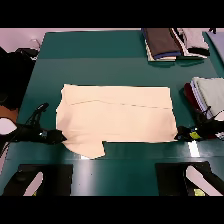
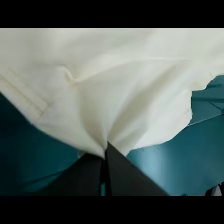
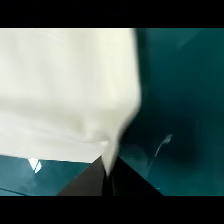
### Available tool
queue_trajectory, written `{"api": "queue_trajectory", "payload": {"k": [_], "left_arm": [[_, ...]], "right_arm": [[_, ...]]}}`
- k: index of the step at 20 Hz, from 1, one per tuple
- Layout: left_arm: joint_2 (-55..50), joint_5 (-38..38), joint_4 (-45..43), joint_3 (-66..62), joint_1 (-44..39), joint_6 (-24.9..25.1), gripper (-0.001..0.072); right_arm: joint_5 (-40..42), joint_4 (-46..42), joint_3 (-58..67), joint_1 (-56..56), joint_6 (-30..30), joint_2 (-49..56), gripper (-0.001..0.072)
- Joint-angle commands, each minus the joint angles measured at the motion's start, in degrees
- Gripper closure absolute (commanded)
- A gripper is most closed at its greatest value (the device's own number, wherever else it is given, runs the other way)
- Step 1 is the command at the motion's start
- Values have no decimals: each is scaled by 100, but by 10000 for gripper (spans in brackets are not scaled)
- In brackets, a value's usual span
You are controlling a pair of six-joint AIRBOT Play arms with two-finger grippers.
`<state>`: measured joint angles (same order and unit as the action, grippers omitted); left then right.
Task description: Fold the shirts.
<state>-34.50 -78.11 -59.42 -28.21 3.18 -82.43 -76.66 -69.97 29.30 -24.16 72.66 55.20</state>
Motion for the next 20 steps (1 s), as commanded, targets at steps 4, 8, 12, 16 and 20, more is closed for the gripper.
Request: {"api": "queue_trajectory", "payload": {"k": [4, 8, 12, 16, 20], "left_arm": [[752, -1008, -424, -415, 2, -452, 684], [-52, 11, -417, -981, 2, -157, 684], [-1604, 868, -476, -1781, 2, 306, 683], [-3056, 1432, -472, -2802, 2, 457, 682], [-3853, 1808, -448, -3359, 2, 492, 681]], "right_arm": [[-640, -540, 557, 85, 210, -1259, 700], [-509, -485, 1165, 275, 210, -850, 700], [9, -509, 2124, 973, 444, 271, 700], [173, -505, 3298, 1453, 599, 1606, 700], [168, -407, 4247, 1624, 697, 2662, 697]]}}
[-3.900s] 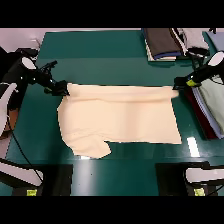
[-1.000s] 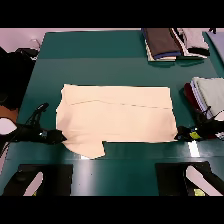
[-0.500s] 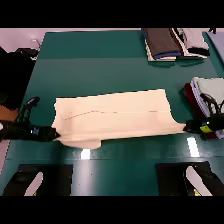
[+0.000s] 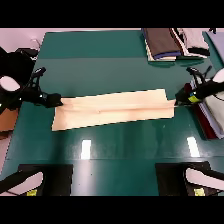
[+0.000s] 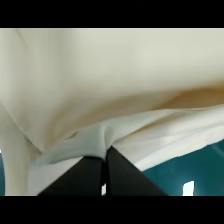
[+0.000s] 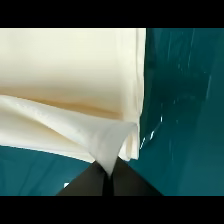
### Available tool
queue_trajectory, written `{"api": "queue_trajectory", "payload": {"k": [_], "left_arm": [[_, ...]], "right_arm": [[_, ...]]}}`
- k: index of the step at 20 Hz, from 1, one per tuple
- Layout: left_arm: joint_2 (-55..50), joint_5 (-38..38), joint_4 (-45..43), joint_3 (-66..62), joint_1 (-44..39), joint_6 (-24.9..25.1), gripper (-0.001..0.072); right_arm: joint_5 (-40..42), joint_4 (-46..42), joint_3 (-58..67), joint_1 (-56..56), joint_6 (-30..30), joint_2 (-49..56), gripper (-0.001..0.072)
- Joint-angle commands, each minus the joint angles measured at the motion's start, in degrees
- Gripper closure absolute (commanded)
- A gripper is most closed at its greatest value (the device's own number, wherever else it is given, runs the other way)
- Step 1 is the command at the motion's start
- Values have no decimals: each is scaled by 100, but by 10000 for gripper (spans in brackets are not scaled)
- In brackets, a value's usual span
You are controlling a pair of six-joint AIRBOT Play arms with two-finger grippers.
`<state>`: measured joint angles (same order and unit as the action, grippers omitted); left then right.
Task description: Fold the shirts.
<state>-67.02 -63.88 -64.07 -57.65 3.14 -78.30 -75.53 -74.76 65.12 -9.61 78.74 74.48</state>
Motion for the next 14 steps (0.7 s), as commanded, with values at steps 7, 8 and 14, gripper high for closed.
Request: {"api": "queue_trajectory", "payload": {"k": [7, 8, 14], "left_arm": [[-664, 339, 61, -774, 17, -376, 228], [-664, 199, 98, -835, 17, -376, 228], [-662, 57, 887, -848, -42, -260, 673]], "right_arm": [[98, 1491, 1488, -214, -503, 1351, 321], [22, 1685, 1405, -391, -710, 1316, 318], [-59, 2288, 122, -1602, -1108, 1364, 206]]}}
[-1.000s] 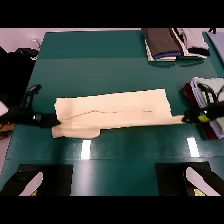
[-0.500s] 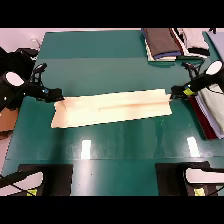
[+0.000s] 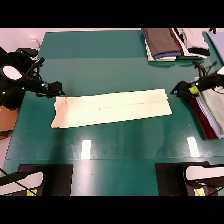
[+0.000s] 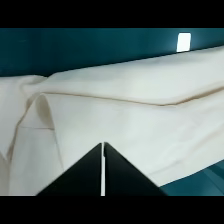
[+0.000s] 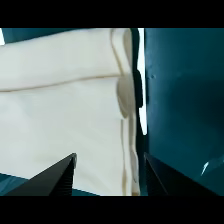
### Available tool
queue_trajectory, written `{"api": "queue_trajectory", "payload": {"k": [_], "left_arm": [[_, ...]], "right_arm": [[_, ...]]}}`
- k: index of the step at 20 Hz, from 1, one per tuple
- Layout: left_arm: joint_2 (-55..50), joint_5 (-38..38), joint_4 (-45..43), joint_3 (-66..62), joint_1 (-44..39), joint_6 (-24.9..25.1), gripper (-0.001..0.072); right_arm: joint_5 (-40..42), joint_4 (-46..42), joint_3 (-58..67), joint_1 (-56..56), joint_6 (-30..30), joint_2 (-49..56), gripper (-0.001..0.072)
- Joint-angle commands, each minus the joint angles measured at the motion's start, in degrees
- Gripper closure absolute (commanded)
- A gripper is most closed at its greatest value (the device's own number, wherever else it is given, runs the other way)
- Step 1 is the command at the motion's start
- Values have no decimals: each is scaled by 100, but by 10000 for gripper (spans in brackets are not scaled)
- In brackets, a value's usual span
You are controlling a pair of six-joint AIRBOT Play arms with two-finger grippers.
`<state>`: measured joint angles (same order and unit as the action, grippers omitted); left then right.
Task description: Fold the shirts.
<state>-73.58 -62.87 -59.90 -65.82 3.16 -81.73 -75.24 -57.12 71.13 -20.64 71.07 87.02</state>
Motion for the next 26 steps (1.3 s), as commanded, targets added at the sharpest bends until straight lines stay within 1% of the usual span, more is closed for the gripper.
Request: {"api": "queue_trajectory", "payload": {"k": [1, 5, 6, 7, 9, 10, 11, 13, 15, 18, 22, 26], "left_arm": [[-11, 35, 520, -31, -181, 122, 681], [-203, 581, 522, -20, -1141, 35, 682], [-302, 739, 520, -20, -1375, -66, 682], [-431, 911, 529, -20, -1613, -96, 682], [-695, 1298, 640, -26, -2009, -190, 682], [-852, 1486, 767, -74, -2181, -201, 682], [-1051, 1626, 866, -192, -2365, -199, 682], [-1473, 1784, 955, -546, -2704, -199, 682], [-1926, 1834, 953, -951, -2977, -199, 682], [-2470, 1862, 970, -1294, -3222, -232, 682], [-2699, 1867, 1106, -1351, -3270, -229, 682], [-2699, 1834, 1106, -1351, -3270, -227, 682]], "right_arm": [[-70, 717, -627, -608, -417, 221, 207], [122, 1091, -885, -358, -568, 693, 216], [219, 1167, -896, -208, -632, 782, 257], [304, 1279, -892, -42, -756, 844, 312], [367, 1403, -804, 271, -938, 844, 580], [310, 1403, -684, 363, -986, 787, 656], [236, 1401, -501, 426, -988, 673, 698], [-79, 1416, -22, 492, -949, 358, 698], [-396, 1412, 463, 649, -715, -50, 699], [-466, 1412, 1078, 1045, -483, -669, 698], [-422, 1401, 1773, 1650, -181, -1102, 699], [-413, 1408, 2229, 2234, 101, -1115, 699]]}}
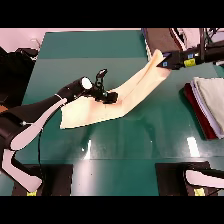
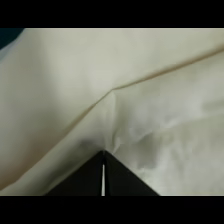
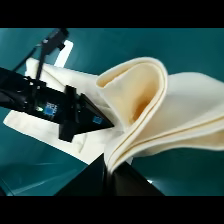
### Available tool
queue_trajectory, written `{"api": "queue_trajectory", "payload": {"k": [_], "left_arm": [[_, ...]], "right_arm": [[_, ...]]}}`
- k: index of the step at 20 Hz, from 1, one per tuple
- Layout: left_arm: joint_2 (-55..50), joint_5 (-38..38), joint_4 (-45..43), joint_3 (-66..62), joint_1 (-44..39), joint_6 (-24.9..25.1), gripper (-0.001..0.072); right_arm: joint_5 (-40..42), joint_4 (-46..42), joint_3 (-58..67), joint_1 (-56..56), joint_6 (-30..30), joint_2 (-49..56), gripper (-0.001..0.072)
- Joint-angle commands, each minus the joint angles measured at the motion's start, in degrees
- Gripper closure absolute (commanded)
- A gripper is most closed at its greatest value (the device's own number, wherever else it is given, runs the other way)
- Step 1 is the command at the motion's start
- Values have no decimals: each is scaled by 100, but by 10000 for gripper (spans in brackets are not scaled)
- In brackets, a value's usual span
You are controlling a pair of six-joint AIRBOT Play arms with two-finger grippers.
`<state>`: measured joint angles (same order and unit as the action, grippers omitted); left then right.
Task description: Fold the shirts.
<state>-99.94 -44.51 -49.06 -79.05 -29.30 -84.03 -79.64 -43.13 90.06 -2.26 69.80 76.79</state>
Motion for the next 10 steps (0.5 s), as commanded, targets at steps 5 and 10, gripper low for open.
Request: {"api": "queue_trajectory", "payload": {"k": [5, 10], "left_arm": [[-63, -107, 0, -33, -4, 4, 682], [577, -879, -562, -258, 748, 4, 683]], "right_arm": [[348, 9, 595, 1156, 367, -90, 699], [903, 15, 645, 2009, 472, -76, 699]]}}
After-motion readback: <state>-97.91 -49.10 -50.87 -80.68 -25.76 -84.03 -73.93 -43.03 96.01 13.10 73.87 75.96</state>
